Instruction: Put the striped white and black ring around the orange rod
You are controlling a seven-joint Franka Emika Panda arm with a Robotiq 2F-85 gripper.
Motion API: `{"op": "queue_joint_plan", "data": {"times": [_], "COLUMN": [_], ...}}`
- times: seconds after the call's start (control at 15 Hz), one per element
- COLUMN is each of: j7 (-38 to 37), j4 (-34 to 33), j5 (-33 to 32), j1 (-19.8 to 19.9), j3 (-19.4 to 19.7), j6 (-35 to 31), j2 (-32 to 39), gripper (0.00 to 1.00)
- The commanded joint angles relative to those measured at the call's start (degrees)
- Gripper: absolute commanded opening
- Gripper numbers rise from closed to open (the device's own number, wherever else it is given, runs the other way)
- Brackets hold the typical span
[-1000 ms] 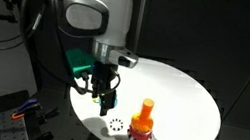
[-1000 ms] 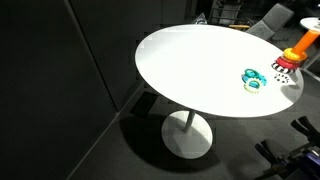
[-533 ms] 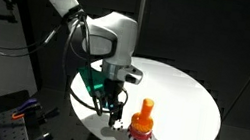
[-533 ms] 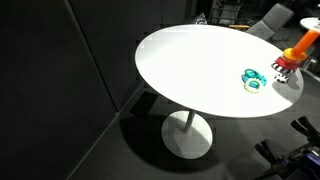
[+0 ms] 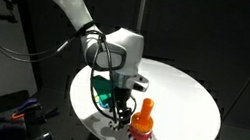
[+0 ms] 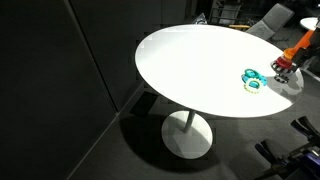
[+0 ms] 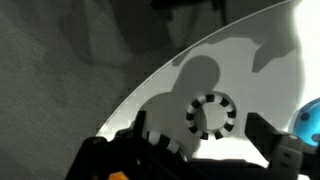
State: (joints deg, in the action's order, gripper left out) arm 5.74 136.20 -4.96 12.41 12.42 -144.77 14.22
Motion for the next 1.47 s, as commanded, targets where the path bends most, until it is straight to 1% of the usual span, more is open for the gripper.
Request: {"op": "queue_joint_plan", "data": {"times": [0.0, 0.33, 0.53, 0.87, 1.4], "j7": [-0.6, -1.2, -1.1, -0.5, -1.3], "j4": [-2.5, -2.3, -2.2, -2.2, -2.0], "j5": [1.0, 0.9, 2.2, 5.8, 5.0], "j1": [0.1, 0.0, 0.3, 0.6, -0.1], "j3": [-0.7, -1.0, -1.8, -3.3, -2.8], "j6": [-1.7, -6.2, -7.9, -8.3, -11.4], "j2": [3.2, 5.3, 6.3, 7.3, 9.8], "gripper": [1.00, 1.00, 1.00, 1.00, 1.00]}}
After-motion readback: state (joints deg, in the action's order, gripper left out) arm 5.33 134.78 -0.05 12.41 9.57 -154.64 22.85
